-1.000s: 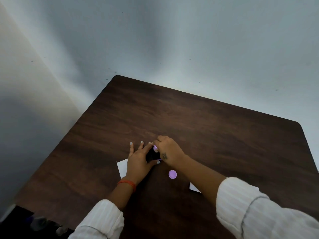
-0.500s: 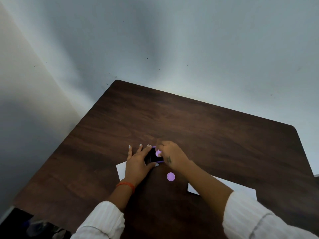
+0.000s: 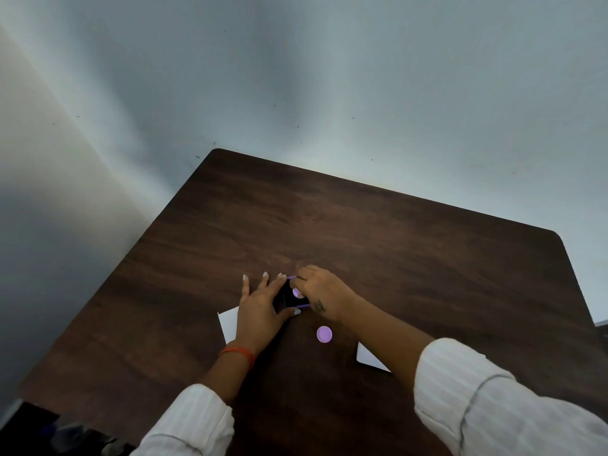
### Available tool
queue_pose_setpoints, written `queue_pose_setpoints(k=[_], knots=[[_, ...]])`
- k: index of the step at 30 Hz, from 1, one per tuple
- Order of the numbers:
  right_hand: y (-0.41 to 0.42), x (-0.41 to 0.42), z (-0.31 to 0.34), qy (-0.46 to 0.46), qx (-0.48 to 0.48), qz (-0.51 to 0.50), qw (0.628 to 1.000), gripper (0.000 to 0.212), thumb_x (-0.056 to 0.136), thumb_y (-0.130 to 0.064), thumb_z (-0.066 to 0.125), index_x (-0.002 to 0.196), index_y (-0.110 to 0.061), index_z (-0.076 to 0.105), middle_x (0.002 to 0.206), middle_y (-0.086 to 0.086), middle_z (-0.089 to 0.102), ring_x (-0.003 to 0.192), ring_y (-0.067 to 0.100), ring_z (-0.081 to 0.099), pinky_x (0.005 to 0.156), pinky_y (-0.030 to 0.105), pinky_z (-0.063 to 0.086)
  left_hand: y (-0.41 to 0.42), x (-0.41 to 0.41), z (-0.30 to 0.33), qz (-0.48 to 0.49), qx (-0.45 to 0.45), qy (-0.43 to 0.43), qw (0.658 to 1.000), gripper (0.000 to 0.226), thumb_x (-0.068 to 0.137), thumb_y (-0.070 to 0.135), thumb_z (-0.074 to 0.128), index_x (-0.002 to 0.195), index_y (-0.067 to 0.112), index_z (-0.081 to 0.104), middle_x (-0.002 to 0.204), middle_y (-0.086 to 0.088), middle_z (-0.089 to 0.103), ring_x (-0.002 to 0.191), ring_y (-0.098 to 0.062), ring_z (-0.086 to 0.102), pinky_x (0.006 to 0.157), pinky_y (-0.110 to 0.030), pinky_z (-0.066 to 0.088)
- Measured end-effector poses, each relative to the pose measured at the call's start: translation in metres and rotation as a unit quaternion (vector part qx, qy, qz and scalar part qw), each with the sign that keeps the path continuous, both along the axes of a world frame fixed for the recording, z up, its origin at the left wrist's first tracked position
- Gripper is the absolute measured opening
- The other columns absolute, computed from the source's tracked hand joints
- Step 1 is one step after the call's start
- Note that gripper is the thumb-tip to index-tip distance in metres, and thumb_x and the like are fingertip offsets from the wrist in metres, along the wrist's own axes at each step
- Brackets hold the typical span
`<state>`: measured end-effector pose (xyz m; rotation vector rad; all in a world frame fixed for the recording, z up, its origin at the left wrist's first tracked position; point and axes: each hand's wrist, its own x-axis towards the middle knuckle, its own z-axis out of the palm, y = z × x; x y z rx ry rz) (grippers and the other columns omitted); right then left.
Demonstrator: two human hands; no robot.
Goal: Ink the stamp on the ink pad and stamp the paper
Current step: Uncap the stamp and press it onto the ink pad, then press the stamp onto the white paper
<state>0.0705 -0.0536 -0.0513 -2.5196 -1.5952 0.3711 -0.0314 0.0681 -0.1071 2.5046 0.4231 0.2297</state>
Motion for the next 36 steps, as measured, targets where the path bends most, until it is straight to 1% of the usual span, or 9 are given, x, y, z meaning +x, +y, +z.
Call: queue_pose_setpoints(k=[8,15,19,21,25,27,30,32,36], knots=[[0.005,-0.018,-0.009,-0.047,0.007,-0.052,0.997,0.036,0.083,-0.004,0.056,0.117,0.001,0.048,0.120,0.023,0.052,0.112,0.034,0.045,0.091,0.039,0.042,0.000,0.000,0.000,-0.002,0.003,-0.002,1.000,0.067,0.075,0.038,0.070,0.134,0.023,0.041,0.140,-0.004,0.048,0.138,-0.021,0.029,0.114,-0.040,-0.010],[0.012,-0.019,-0.004,0.012,0.030,-0.112,0.993,0.028,0.078,-0.004,0.062,0.104,0.003,0.055,0.113,0.022,0.055,0.107,0.035,0.049,0.085,0.042,0.044,0.000,0.000,0.001,-0.004,-0.003,0.000,1.000,0.065,0.074,0.034,0.072,0.131,0.020,0.045,0.138,-0.005,0.051,0.137,-0.026,0.031,0.116,-0.043,-0.006],[0.001,-0.009,0.004,0.131,0.147,-0.200,0.960,0.015,0.080,-0.002,0.056,0.091,0.003,0.065,0.100,0.023,0.065,0.094,0.032,0.059,0.080,0.036,0.042,0.000,-0.001,0.001,-0.004,0.000,0.005,1.000,0.064,0.074,0.033,0.073,0.131,0.019,0.046,0.139,-0.004,0.051,0.137,-0.026,0.032,0.116,-0.046,-0.002],[-0.009,-0.009,0.010,0.261,0.254,-0.305,0.880,0.013,0.077,0.000,0.063,0.089,0.000,0.069,0.095,0.020,0.069,0.080,0.026,0.063,0.075,0.028,0.050,0.000,0.000,0.002,-0.006,0.005,0.005,1.000,0.066,0.074,0.032,0.073,0.131,0.016,0.045,0.139,-0.006,0.050,0.137,-0.028,0.032,0.116,-0.048,0.001],[-0.052,-0.013,0.022,0.532,0.423,-0.443,0.585,0.017,0.083,-0.001,0.061,0.099,-0.002,0.066,0.099,0.016,0.066,0.082,0.016,0.064,0.067,0.017,0.058,-0.002,0.000,0.007,-0.008,-0.035,0.021,0.999,0.076,0.072,0.035,0.075,0.135,0.014,0.038,0.146,-0.009,0.040,0.140,-0.027,0.025,0.117,-0.048,0.002],[-0.088,-0.014,0.026,0.590,0.463,-0.482,0.452,0.017,0.086,-0.001,0.056,0.101,-0.001,0.064,0.098,0.011,0.067,0.086,0.016,0.065,0.064,0.017,0.058,-0.006,0.001,0.013,0.003,-0.045,0.014,0.999,0.079,0.071,0.040,0.074,0.137,0.016,0.037,0.150,-0.008,0.032,0.140,-0.025,0.024,0.116,-0.047,0.000],[-0.138,-0.027,0.024,0.635,0.510,-0.503,0.290,0.014,0.081,-0.002,0.061,0.092,-0.003,0.069,0.091,0.011,0.073,0.083,0.016,0.071,0.063,0.022,0.059,-0.026,0.003,0.027,-0.011,-0.016,-0.045,0.999,0.076,0.070,0.040,0.074,0.135,0.020,0.040,0.149,-0.007,0.035,0.138,-0.025,0.029,0.115,-0.045,0.000],[-0.161,-0.041,0.020,0.644,0.532,-0.504,0.219,0.017,0.070,-0.003,0.068,0.086,-0.002,0.072,0.088,0.012,0.076,0.081,0.017,0.072,0.062,0.024,0.060,-0.051,0.006,0.035,-0.080,0.007,-0.067,0.995,0.072,0.071,0.040,0.074,0.133,0.023,0.042,0.144,-0.003,0.043,0.137,-0.021,0.031,0.115,-0.042,0.000],[-0.185,-0.063,0.010,0.639,0.545,-0.521,0.153,0.024,0.063,-0.004,0.067,0.087,0.000,0.069,0.083,0.014,0.076,0.075,0.018,0.073,0.058,0.026,0.060,-0.098,0.015,0.036,-0.266,0.062,-0.015,0.962,0.062,0.077,0.040,0.067,0.132,0.025,0.043,0.141,0.005,0.048,0.142,-0.012,0.011,0.115,-0.039,-0.010]])
